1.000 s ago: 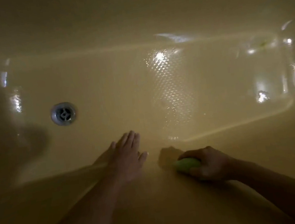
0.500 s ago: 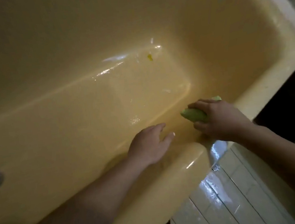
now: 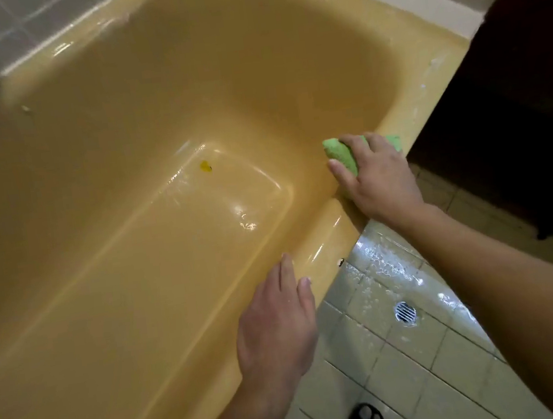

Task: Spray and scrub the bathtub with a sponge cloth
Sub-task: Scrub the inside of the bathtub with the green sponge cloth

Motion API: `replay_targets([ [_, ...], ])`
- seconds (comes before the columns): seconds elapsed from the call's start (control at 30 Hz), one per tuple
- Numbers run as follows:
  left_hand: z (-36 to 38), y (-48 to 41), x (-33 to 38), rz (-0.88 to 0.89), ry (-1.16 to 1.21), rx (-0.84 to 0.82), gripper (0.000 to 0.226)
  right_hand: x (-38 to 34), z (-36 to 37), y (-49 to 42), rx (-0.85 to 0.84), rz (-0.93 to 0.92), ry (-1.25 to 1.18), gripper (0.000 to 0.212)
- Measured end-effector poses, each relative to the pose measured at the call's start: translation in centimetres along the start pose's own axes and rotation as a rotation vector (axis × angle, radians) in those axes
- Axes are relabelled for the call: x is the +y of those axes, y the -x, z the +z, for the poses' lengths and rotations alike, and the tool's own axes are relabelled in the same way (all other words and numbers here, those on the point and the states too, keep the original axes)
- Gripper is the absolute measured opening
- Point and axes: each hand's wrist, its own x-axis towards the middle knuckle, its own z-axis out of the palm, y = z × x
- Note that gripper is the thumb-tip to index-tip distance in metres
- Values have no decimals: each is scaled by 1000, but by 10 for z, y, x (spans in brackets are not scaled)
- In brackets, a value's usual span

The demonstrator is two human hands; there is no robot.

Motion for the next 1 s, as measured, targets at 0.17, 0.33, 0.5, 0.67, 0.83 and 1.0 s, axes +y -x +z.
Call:
replay_targets([
  [0.17, 0, -9, 10, 33, 26, 62, 51, -1, 8, 49, 24, -163, -66, 55],
  [0.33, 2, -19, 16, 103, 7, 55, 57, 47, 4, 17, 23, -291, -45, 58],
  [0.5, 4, -24, 15, 136, 46, 54, 60, 38, 6, -12, 139, 67, -119, 58],
  [0.67, 6, -24, 14, 167, 98, 62, 57, 7, 19, 79, -8, -430, -139, 53],
  [0.83, 6, -28, 14, 290, 66, 74, 57, 51, 12, -11, 214, -117, -111, 54],
  [1.0, 13, -37, 17, 344, -30, 90, 55, 21, 16, 11, 235, 140, -137, 54],
])
